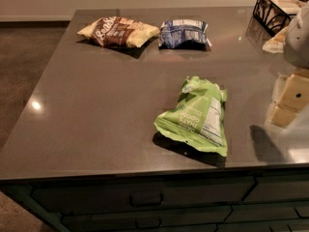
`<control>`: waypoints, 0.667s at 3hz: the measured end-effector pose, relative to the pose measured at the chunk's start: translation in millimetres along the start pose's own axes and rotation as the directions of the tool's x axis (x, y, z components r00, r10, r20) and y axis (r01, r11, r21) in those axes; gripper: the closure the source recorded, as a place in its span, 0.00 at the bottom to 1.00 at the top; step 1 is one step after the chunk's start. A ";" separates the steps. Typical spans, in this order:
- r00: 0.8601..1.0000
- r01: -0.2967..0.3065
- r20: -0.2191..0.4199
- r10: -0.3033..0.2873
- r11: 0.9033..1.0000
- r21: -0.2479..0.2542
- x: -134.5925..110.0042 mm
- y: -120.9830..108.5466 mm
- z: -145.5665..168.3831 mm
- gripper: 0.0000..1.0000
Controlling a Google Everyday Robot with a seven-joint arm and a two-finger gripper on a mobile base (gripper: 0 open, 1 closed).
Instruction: Move green rice chip bag near brown chip bag
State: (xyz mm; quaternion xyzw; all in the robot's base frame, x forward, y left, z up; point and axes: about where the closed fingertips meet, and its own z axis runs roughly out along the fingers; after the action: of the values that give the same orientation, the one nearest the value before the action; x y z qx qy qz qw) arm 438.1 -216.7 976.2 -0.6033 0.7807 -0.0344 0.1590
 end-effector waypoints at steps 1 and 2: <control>1.000 0.000 0.000 0.000 1.000 0.000 0.0 0.0 0.0 0.00; 0.999 0.044 0.014 -0.045 0.999 0.015 -7.1 -3.6 3.4 0.00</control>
Offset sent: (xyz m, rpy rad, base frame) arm 0.0164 0.0162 -0.0082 -0.0067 -0.0447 0.1206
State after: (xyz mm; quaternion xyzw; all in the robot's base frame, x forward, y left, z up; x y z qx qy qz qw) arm 444.1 -210.4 975.3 -0.6196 0.7657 -0.0392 0.1683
